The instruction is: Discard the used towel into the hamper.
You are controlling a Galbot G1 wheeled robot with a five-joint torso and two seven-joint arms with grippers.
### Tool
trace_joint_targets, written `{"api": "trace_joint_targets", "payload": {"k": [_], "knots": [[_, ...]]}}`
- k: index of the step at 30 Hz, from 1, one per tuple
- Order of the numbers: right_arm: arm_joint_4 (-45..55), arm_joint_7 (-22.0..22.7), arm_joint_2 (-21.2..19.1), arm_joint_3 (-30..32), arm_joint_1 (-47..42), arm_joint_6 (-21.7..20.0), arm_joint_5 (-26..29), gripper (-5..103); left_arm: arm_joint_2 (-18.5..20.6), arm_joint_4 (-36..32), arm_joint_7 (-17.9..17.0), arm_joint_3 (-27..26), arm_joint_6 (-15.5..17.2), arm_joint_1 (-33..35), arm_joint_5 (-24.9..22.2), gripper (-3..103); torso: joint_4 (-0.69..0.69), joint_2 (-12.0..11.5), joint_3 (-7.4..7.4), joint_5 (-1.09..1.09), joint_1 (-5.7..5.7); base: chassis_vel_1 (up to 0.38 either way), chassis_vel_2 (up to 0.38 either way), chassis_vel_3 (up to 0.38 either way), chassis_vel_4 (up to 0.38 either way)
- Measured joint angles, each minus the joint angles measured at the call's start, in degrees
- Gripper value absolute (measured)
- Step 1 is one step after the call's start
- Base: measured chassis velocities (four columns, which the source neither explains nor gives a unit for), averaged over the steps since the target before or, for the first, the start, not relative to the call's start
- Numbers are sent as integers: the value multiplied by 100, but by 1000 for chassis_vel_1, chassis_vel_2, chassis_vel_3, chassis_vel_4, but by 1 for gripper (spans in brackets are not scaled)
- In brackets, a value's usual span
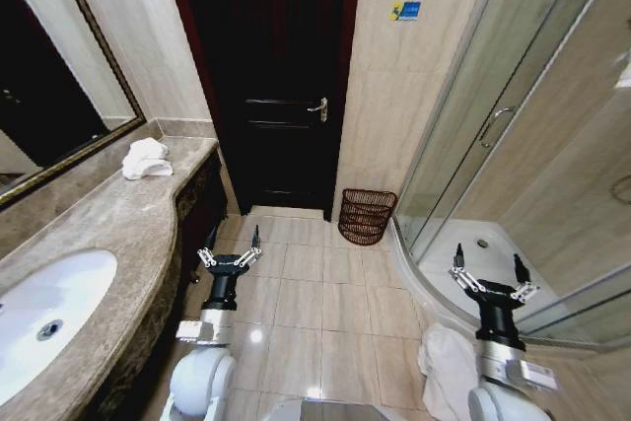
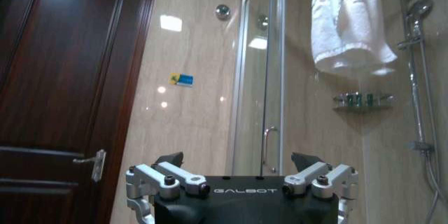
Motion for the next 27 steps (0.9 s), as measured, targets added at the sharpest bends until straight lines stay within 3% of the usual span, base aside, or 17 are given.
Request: {"api": "trace_joint_targets", "payload": {"k": [7, 13, 27], "knots": [[83, -173, 46, -20, -24, -84, 74, 100, 46, 23, 206, -63, -21, 6, -50, 100, -1, 0, 0, 0, 0, 0, 0, 0, 0], [298, -195, 96, -186, 50, -211, 52, 100, -57, 204, 644, -3, -515, 16, 181, 100, 0, 0, 0, -1, -1, 0, 0, 0, 0], [272, -255, 154, -196, -90, -50, -1, 100, -137, 295, 592, 160, -550, -55, 192, 100, 0, 0, 0, 1, 1, -108, 102, 99, -96]]}}
